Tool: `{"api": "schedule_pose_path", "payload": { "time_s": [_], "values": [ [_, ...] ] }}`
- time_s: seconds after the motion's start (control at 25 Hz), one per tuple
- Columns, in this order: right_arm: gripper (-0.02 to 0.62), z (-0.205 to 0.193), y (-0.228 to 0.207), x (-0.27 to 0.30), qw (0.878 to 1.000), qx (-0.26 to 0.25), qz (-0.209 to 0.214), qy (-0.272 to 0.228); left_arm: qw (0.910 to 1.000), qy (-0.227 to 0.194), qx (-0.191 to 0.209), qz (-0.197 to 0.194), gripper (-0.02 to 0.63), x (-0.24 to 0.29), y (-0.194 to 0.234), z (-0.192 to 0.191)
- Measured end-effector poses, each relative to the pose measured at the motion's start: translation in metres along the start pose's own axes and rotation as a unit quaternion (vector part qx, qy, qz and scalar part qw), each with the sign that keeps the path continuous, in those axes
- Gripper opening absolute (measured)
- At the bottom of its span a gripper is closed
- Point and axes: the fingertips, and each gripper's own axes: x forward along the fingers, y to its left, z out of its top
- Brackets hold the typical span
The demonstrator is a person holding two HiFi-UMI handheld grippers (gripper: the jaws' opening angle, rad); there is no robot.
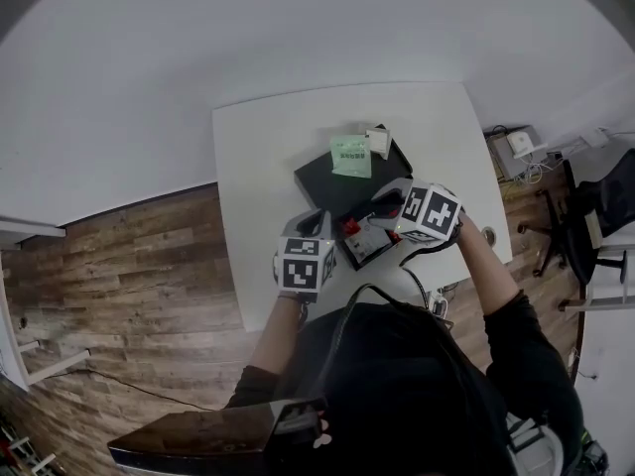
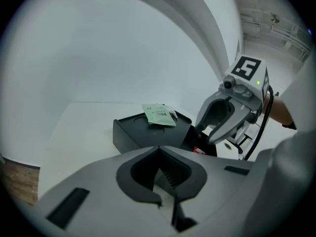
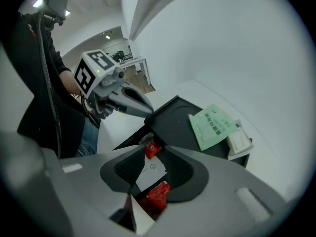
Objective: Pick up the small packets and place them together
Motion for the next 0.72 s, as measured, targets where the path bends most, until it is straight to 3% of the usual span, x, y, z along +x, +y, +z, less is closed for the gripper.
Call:
{"api": "schedule_pose_path", "payload": {
  "time_s": [0.28, 0.72],
  "values": [
    [0.133, -0.014, 0.016, 0.048, 0.998, 0.043, 0.049, 0.011, 1.0, 0.001, 0.0, 0.001, -0.002, 0.003, 0.001, 0.002],
    [0.141, -0.019, 0.02, 0.089, 0.997, 0.057, 0.034, 0.037, 1.0, 0.001, -0.004, -0.001, -0.002, 0.002, 0.0, 0.002]
  ]
}}
